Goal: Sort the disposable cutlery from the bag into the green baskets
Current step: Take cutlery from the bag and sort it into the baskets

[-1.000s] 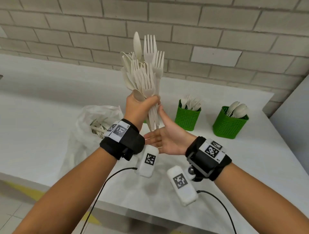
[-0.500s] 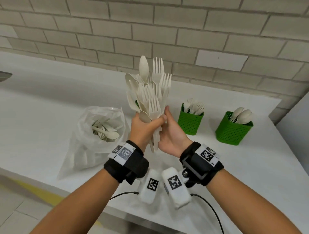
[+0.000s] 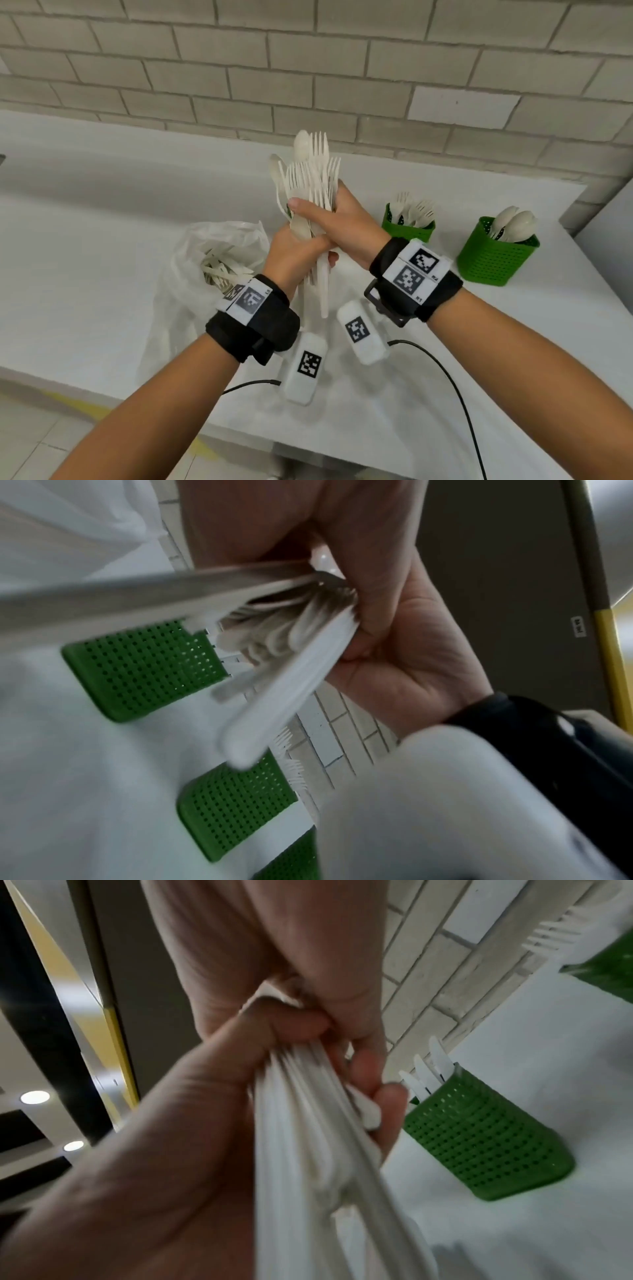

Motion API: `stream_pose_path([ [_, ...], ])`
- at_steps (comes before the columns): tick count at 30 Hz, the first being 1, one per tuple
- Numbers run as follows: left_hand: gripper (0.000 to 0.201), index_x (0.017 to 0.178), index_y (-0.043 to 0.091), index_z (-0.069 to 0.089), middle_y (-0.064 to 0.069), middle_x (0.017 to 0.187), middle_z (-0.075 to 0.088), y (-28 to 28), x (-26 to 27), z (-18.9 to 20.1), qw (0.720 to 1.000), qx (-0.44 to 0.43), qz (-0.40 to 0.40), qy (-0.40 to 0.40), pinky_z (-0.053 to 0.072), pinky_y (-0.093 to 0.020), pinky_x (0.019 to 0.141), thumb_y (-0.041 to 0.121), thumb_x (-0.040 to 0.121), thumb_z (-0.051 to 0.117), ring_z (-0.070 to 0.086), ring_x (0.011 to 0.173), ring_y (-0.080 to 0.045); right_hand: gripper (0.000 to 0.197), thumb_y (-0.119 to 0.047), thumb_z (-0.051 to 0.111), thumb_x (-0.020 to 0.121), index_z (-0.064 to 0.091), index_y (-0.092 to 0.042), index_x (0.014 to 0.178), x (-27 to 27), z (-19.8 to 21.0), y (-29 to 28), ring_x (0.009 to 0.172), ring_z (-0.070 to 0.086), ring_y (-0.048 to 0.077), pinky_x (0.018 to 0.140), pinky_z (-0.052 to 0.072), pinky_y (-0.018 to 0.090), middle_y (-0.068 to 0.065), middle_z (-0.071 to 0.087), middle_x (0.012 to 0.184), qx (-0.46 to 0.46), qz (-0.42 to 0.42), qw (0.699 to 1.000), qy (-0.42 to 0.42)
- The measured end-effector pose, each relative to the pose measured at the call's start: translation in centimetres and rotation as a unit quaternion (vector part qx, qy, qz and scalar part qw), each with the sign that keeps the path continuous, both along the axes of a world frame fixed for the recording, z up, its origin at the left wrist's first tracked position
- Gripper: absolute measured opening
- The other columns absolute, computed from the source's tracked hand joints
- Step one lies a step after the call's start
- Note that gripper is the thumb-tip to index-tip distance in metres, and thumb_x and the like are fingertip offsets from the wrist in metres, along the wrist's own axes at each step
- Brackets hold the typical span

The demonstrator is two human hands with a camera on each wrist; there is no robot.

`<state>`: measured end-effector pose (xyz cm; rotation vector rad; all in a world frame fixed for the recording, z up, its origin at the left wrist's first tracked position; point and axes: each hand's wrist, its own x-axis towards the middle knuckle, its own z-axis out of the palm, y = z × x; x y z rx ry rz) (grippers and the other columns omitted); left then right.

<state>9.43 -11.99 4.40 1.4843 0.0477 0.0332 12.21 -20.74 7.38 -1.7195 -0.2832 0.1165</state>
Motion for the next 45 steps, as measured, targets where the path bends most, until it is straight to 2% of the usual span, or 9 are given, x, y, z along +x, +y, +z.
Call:
stream_pose_path([
  [7, 0.039, 0.101, 0.001, 0.06, -0.011, 0.069, 0.059, 3.3, 1.0, -0.7, 0.997, -0.049, -0.056, 0.011, 0.049, -0.027, 0.048, 0.002, 0.063, 0.066, 0.058, 0.052, -0.017, 0.022, -0.029, 0.057, 0.09, 0.058, -0.019, 0.11, 0.5, -1.2, 3.2, 0.102, 0.063, 0.018, 0.098, 0.047, 0.038, 0.004, 0.066, 0.107, -0.011, -0.037, 0.998, 0.04],
  [11, 0.017, 0.088, 0.006, 0.063, -0.008, 0.066, 0.06, 5.3, 1.5, -0.4, 0.985, -0.12, -0.12, 0.044, 0.055, -0.025, 0.053, -0.004, 0.075, 0.064, 0.057, 0.05, -0.015, 0.057, -0.049, 0.064, 0.081, 0.046, -0.015, 0.124, 0.7, 0.0, 2.9, 0.104, 0.062, 0.018, 0.094, 0.051, 0.042, 0.005, 0.06, 0.116, 0.024, -0.059, 0.996, 0.068],
  [18, 0.018, 0.094, 0.002, 0.056, -0.011, 0.068, 0.057, 7.1, 3.1, -0.5, 0.977, -0.173, -0.122, 0.019, 0.052, -0.034, 0.05, 0.016, 0.086, 0.063, 0.061, 0.06, -0.023, 0.033, -0.022, 0.08, 0.07, 0.05, -0.016, 0.084, -2.0, -2.1, 3.7, 0.064, 0.051, 0.011, 0.055, 0.051, 0.028, -0.003, 0.048, 0.071, -0.1, -0.036, 0.994, -0.025],
  [22, 0.037, 0.106, 0.006, 0.06, -0.013, 0.089, 0.066, 7.0, 3.3, -0.9, 0.978, -0.169, -0.119, 0.015, 0.057, -0.043, 0.072, 0.026, 0.075, 0.069, 0.067, 0.084, -0.027, 0.021, -0.018, 0.073, 0.08, 0.061, -0.003, 0.09, -1.1, -2.2, 3.3, 0.066, 0.058, 0.015, 0.054, 0.051, 0.024, 0.004, 0.055, 0.072, -0.106, -0.06, 0.992, -0.017],
  [28, 0.043, 0.109, -0.002, 0.06, -0.018, 0.094, 0.065, 6.5, 3.8, -1.2, 0.982, -0.141, -0.128, 0.012, 0.056, -0.032, 0.072, 0.025, 0.078, 0.071, 0.066, 0.084, -0.026, 0.017, -0.011, 0.06, 0.09, 0.064, 0.004, 0.096, -0.7, -1.7, 1.8, 0.062, 0.065, 0.014, 0.066, 0.06, 0.029, 0.011, 0.062, 0.078, -0.059, -0.036, 0.997, 0.03],
  [32, 0.026, 0.1, -0.001, 0.062, -0.01, 0.083, 0.067, 6.2, 4.0, -1.2, 0.982, -0.122, -0.146, 0.015, 0.054, -0.026, 0.065, 0.016, 0.08, 0.065, 0.067, 0.072, -0.018, 0.017, -0.007, 0.055, 0.092, 0.058, 0.002, 0.107, -0.9, -1.6, 0.6, 0.062, 0.068, 0.015, 0.066, 0.06, 0.03, 0.012, 0.066, 0.077, -0.007, -0.014, 0.998, 0.066],
  [39, 0.027, 0.111, -0.004, 0.06, -0.016, 0.096, 0.069, 4.5, 4.6, -1.4, 0.98, -0.152, -0.13, 0.021, 0.057, -0.031, 0.068, -0.004, 0.084, 0.058, 0.069, 0.081, -0.023, 0.016, -0.005, 0.048, 0.095, 0.061, 0.0, 0.087, -0.3, -1.9, -0.7, 0.072, 0.061, 0.022, 0.077, 0.056, 0.043, 0.012, 0.061, 0.078, 0.071, -0.023, 0.992, 0.106],
  [42, 0.023, 0.105, -0.002, 0.061, -0.015, 0.092, 0.068, 3.9, 4.9, -1.5, 0.983, -0.147, -0.108, 0.031, 0.058, -0.034, 0.072, -0.006, 0.082, 0.058, 0.068, 0.081, -0.024, 0.02, -0.003, 0.041, 0.097, 0.062, -0.004, 0.098, 0.4, -1.9, -1.5, 0.066, 0.056, 0.014, 0.065, 0.059, 0.032, 0.005, 0.058, 0.073, 0.1, -0.04, 0.986, 0.126],
  [45, 0.023, 0.1, 0.005, 0.061, -0.01, 0.09, 0.064, 3.7, 5.4, -1.9, 0.989, -0.124, -0.065, 0.036, 0.055, -0.032, 0.079, -0.007, 0.08, 0.062, 0.063, 0.086, -0.024, 0.021, 0.0, 0.038, 0.096, 0.051, -0.012, 0.107, 1.5, -1.7, -2.5, 0.059, 0.042, 0.011, 0.045, 0.038, 0.021, 0.003, 0.047, 0.073, 0.166, -0.139, 0.97, 0.111],
])
